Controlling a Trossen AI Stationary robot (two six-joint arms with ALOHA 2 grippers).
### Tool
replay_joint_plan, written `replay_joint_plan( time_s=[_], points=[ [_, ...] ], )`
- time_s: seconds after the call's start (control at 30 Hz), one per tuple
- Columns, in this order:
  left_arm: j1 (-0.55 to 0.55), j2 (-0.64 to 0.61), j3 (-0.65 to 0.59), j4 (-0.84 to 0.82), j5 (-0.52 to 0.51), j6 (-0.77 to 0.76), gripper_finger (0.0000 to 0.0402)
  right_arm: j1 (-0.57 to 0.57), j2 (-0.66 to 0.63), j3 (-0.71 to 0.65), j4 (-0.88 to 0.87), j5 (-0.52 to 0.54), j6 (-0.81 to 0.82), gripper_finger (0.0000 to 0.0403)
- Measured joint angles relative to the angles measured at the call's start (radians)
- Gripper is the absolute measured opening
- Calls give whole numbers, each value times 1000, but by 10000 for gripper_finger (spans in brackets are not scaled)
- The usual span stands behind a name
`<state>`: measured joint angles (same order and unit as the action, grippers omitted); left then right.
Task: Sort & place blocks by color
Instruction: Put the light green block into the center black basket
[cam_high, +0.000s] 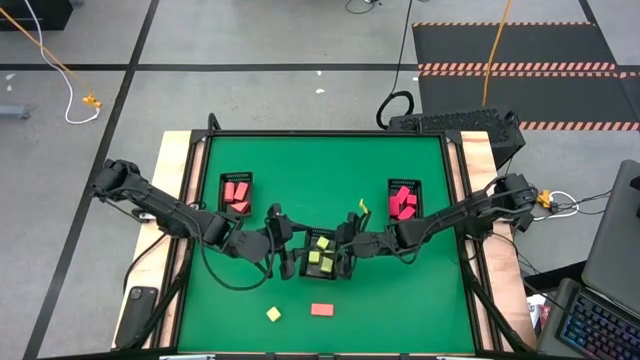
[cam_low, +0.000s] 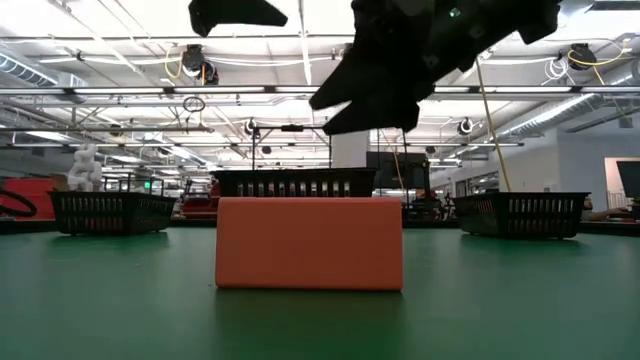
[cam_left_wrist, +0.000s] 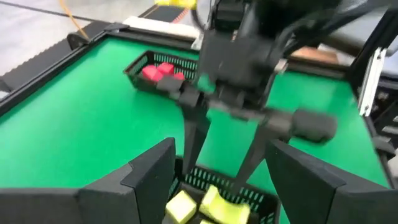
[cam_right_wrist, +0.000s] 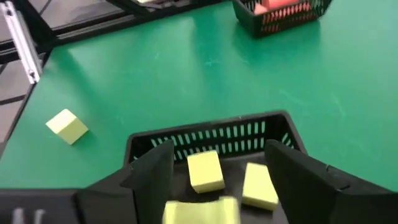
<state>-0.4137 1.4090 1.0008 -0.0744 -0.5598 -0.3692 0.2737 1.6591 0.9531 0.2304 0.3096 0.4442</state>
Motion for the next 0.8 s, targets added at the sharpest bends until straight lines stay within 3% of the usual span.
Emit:
replay_joint_plan(
  time_s=[0.23, 0.4, 0.5, 0.63, 0.8],
  points=[
    [1, 0, 0, -277, -18, -187, 250, -7, -60, 0, -70, 1, -59, 251],
    [-17, 0, 0, -448, 111, -409, 250, -6, -116, 0, -162, 0, -18, 242],
    [-59, 0, 0, -449, 200, -452, 250, -6, -140, 0, -181, -9, -52, 238],
    [-116, 0, 0, -438, 339, -578, 250, -6, -168, 0, -182, -106, -131, 238],
    [-225, 14, 2, -426, 378, -626, 250, -6, -183, 0, -183, -130, -204, 238]
  ],
)
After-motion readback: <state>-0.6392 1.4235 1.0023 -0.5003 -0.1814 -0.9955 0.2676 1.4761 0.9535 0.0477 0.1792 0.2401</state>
